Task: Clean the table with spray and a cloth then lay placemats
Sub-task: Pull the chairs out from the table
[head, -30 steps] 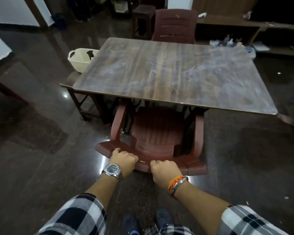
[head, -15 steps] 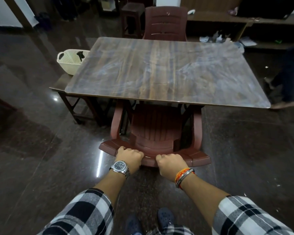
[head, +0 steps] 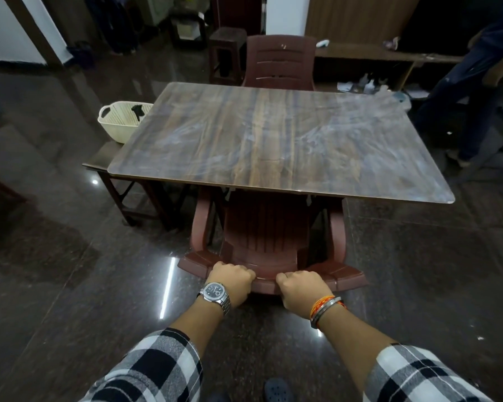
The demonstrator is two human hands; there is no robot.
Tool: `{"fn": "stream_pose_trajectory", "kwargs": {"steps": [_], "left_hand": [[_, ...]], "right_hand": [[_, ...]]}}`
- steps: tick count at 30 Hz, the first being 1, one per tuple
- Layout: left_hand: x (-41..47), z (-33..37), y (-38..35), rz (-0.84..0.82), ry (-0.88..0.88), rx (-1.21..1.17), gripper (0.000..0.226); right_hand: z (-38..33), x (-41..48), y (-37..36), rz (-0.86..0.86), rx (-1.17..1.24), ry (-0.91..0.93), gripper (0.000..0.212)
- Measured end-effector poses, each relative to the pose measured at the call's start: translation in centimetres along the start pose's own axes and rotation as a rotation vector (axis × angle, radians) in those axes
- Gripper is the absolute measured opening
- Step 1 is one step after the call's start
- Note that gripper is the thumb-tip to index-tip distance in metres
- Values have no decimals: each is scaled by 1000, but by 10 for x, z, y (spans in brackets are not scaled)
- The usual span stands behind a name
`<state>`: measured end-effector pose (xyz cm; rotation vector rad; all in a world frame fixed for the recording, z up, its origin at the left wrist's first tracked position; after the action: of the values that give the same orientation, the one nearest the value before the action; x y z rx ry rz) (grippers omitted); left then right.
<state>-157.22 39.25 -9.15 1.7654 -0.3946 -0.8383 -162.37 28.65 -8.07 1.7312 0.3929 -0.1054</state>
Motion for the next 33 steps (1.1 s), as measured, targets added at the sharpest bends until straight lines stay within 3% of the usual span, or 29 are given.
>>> {"fn": "stream_pose_trajectory", "kwargs": {"steps": [6,9,12,15,20,25,29,33], "left_hand": [[-3,2,-1,-49,-22,-29,24],[-4,-4,6,-41,-65,-161,31],[-10,-18,18,-23,-93,-291,57],[-15,-48,31,21,-35,-291,83],[-26,-120,59,365,148,-225,68],[-36,-219,68,562,347,-215,77],[-41,-317,66,630,467,-217,79],[-49,-408,54,587,506,-262,80]], "right_hand": [[2,-2,1,-21,55,-33,31],[1,-3,8,19,141,45,42],[-6,-3,18,39,267,181,59],[-5,13,40,176,309,163,59],[-34,61,81,468,243,203,48],[-98,129,118,601,194,283,54],[-160,206,139,623,176,265,60],[-219,280,152,589,185,193,65]]}}
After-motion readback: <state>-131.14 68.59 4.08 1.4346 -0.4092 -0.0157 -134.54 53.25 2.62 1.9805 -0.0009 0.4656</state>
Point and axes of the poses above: each hand's wrist, its own x-axis towards the middle knuckle, its own y-axis out of the back of the hand, z = x × y, the point moved 8 cm from there along x, towards the middle knuckle, and after that the axes turned 8 degrees about x, right-handed, at the moved point
